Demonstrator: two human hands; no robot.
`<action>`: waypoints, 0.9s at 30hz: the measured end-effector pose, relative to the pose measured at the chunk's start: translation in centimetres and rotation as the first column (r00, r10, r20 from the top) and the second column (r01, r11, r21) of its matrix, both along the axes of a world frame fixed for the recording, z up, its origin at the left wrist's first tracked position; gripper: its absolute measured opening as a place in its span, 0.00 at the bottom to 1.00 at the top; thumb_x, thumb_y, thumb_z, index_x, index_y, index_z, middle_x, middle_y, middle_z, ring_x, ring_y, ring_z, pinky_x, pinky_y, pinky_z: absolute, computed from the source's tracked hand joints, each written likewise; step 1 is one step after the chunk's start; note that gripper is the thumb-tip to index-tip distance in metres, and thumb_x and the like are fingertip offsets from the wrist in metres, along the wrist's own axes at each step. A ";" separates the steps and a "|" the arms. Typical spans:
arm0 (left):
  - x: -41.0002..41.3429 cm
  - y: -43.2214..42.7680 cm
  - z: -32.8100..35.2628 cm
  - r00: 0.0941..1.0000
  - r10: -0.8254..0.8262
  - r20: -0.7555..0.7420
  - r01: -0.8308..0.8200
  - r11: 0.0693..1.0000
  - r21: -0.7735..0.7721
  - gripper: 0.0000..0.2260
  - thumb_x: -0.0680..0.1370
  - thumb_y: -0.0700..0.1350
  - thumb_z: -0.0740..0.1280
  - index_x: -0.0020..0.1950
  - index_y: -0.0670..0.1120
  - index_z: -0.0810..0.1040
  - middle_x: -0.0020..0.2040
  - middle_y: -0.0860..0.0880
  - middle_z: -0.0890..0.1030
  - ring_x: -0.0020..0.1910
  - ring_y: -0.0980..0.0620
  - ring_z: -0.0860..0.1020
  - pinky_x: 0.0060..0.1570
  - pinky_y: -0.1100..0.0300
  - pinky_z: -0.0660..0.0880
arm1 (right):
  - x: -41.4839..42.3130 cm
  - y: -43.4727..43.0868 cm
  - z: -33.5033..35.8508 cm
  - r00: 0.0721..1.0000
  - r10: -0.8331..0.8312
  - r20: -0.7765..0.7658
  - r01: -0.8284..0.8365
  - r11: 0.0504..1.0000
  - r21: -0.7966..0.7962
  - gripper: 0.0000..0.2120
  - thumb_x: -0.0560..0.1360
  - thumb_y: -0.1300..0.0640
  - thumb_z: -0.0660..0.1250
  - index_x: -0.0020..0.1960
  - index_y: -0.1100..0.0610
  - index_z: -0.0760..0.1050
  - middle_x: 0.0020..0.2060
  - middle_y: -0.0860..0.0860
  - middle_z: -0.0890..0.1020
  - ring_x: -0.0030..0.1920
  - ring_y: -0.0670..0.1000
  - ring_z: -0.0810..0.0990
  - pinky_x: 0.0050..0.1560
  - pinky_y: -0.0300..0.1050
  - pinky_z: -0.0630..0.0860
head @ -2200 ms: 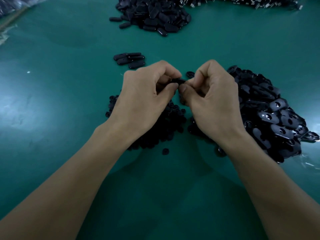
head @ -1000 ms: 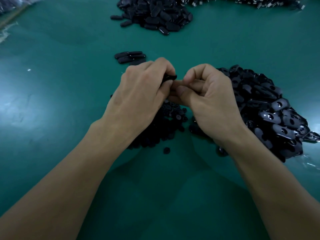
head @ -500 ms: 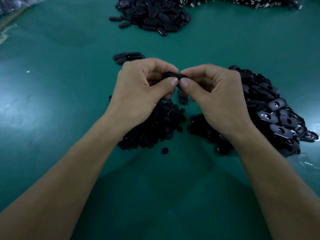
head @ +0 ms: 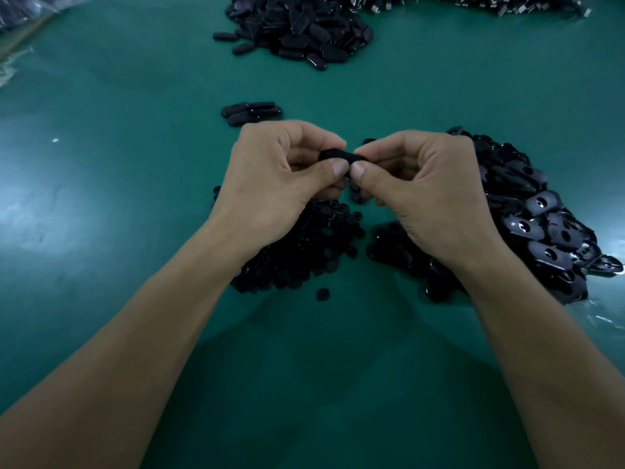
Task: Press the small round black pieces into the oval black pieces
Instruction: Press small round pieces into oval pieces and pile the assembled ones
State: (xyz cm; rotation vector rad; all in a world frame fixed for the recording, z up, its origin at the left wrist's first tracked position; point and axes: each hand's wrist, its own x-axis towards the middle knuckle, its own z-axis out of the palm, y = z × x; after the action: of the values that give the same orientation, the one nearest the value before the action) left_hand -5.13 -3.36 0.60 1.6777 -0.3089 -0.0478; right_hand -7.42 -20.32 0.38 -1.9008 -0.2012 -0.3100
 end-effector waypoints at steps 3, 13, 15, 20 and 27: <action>0.0 0.0 0.1 1.000 -0.008 0.011 0.008 1.000 -0.001 0.07 0.76 0.33 0.73 0.47 0.45 0.82 0.35 0.50 0.85 0.35 0.53 0.85 0.40 0.63 0.82 | -0.1 0.1 0.0 1.000 -0.025 -0.010 0.025 1.000 0.001 0.07 0.73 0.58 0.75 0.42 0.46 0.81 0.34 0.43 0.85 0.34 0.43 0.84 0.36 0.34 0.76; 0.3 0.3 -0.2 0.999 0.004 0.042 -0.006 0.999 0.048 0.08 0.76 0.33 0.73 0.45 0.47 0.82 0.36 0.48 0.86 0.35 0.51 0.86 0.40 0.61 0.82 | -0.2 0.4 0.0 0.998 -0.052 -0.027 0.052 0.999 -0.001 0.08 0.73 0.59 0.74 0.42 0.46 0.82 0.33 0.45 0.85 0.34 0.47 0.85 0.36 0.38 0.78; 0.3 0.3 -0.3 0.997 0.023 0.067 -0.028 0.997 0.074 0.08 0.76 0.34 0.74 0.45 0.48 0.82 0.36 0.49 0.86 0.34 0.52 0.85 0.39 0.62 0.82 | -0.2 0.4 -0.1 0.999 -0.041 -0.019 0.041 0.999 -0.001 0.07 0.74 0.60 0.73 0.43 0.47 0.82 0.33 0.46 0.85 0.34 0.47 0.84 0.36 0.38 0.78; 0.7 0.5 -0.4 0.994 0.070 0.087 -0.077 0.995 0.071 0.08 0.76 0.36 0.74 0.44 0.50 0.83 0.36 0.51 0.86 0.36 0.51 0.86 0.42 0.59 0.83 | 0.0 0.4 -0.3 0.997 -0.076 -0.017 0.075 0.996 -0.041 0.07 0.77 0.60 0.70 0.53 0.51 0.84 0.37 0.44 0.85 0.38 0.42 0.85 0.41 0.35 0.78; 2.7 2.0 -0.4 0.951 0.287 0.110 -0.294 0.954 0.054 0.05 0.75 0.42 0.75 0.44 0.51 0.83 0.35 0.51 0.86 0.36 0.51 0.85 0.43 0.54 0.84 | -0.3 -1.2 -0.1 0.934 -0.336 0.119 0.326 0.667 -0.670 0.16 0.80 0.50 0.65 0.67 0.53 0.78 0.54 0.53 0.80 0.59 0.56 0.75 0.64 0.50 0.69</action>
State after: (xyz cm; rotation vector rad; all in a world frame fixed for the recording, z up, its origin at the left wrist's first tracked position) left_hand -2.44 -1.39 0.18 1.7830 -0.1337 0.2502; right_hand -7.70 -21.47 0.28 -2.6911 0.0681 -0.5205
